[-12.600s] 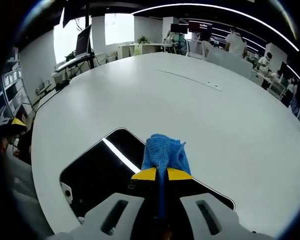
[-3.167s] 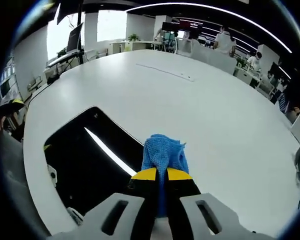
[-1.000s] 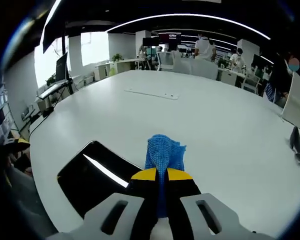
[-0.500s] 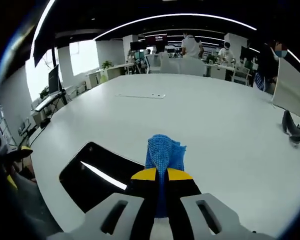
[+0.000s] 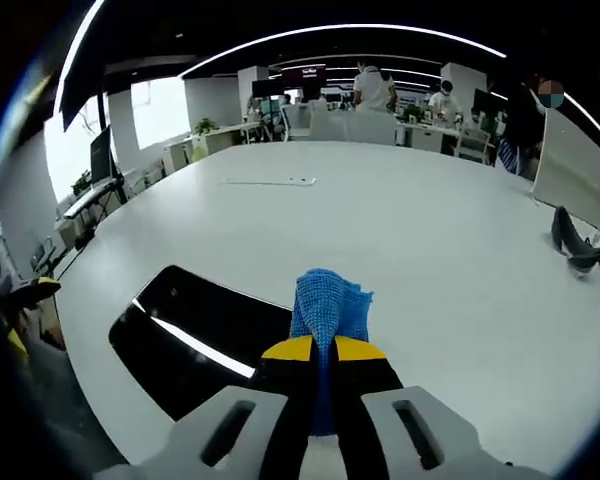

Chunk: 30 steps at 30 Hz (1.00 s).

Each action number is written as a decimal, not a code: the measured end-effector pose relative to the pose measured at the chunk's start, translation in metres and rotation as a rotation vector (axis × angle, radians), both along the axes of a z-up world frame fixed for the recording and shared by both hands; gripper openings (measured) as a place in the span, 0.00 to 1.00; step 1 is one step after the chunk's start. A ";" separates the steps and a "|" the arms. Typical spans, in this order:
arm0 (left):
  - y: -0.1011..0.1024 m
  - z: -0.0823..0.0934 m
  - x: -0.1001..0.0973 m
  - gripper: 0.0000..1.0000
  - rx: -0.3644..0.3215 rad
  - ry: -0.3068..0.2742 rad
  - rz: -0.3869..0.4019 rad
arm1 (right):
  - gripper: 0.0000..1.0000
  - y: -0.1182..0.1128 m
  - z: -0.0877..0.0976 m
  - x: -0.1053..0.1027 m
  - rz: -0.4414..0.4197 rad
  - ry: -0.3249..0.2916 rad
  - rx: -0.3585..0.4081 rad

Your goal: Wipe the mirror surface with the cleaning cloth until all visible marks leave the cleaned area.

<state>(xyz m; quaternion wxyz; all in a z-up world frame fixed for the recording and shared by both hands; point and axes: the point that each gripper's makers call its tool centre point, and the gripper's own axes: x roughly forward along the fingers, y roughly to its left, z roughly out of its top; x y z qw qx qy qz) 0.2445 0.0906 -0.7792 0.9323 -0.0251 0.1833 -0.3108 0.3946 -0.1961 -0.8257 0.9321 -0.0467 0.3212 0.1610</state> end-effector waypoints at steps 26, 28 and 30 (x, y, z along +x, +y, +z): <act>0.000 -0.002 -0.001 0.86 0.007 0.010 -0.003 | 0.04 -0.015 -0.032 -0.023 -0.036 0.084 0.002; 0.000 -0.002 -0.001 0.86 0.007 0.009 -0.003 | 0.04 -0.016 -0.032 -0.024 -0.040 0.083 0.009; 0.000 -0.002 -0.001 0.86 0.006 0.009 -0.003 | 0.05 -0.017 -0.033 -0.025 -0.040 0.086 0.006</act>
